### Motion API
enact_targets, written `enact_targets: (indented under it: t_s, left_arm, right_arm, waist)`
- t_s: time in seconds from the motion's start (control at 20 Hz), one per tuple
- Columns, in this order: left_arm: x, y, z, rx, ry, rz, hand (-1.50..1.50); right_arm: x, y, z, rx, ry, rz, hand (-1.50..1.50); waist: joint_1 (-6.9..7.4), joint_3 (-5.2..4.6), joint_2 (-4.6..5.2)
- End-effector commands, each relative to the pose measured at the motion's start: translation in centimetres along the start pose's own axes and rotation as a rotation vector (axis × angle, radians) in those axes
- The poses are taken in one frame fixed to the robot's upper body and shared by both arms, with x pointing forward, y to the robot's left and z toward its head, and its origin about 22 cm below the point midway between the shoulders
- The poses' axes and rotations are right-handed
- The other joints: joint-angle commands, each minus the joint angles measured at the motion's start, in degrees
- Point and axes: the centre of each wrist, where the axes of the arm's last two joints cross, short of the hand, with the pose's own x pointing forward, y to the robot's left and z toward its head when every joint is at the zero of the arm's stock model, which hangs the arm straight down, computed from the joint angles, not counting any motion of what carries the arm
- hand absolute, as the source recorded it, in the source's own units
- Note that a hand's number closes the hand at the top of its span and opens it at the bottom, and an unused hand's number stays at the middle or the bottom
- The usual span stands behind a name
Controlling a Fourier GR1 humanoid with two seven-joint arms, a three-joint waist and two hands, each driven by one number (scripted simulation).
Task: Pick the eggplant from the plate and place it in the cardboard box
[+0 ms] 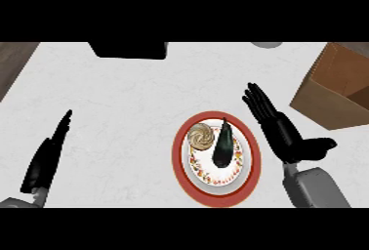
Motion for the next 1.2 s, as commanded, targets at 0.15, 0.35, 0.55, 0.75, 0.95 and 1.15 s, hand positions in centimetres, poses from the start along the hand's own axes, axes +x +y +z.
enact_targets:
  t_s: [0.15,0.35,0.55,0.75,0.95,1.15]
  left_arm:
    - [-0.5,1.3,-0.1,0.021,-0.039,0.02,0.0]
    - [-0.6,0.8,0.1,0.037,-0.025,0.052,0.0]
    - [-0.4,0.6,0.5,-0.006,-0.077,0.063,0.0]
    - [0.4,-0.1,0.2,-0.073,-0.149,0.071,0.0]
    - [1.0,-1.0,0.0,-0.103,-0.16,0.067,0.0]
    - [1.8,-0.6,-1.2,-0.121,-0.202,0.064,0.0]
  right_arm:
    - [-2.1,-3.7,7.7,-0.527,-0.078,0.298,-1.5]
    - [-4.2,-7.7,14.8,-0.988,0.077,0.465,-1.5]
    - [-5.5,-3.2,18.2,-1.121,-0.118,0.671,-1.5]
    - [-7.1,3.1,21.1,-1.011,-0.087,0.866,-1.5]
    - [-7.2,8.1,24.9,-1.009,0.101,0.966,-1.5]
    - [-5.0,13.2,25.0,-1.023,0.179,0.887,-1.5]
  waist:
    - [-8.35,1.22,-1.71]
    - [-16.25,1.24,-1.2]
    - [-11.29,1.46,-1.74]
    - [-7.24,1.21,-0.67]
    - [-5.38,1.13,0.04]
    - [-3.25,1.04,0.67]
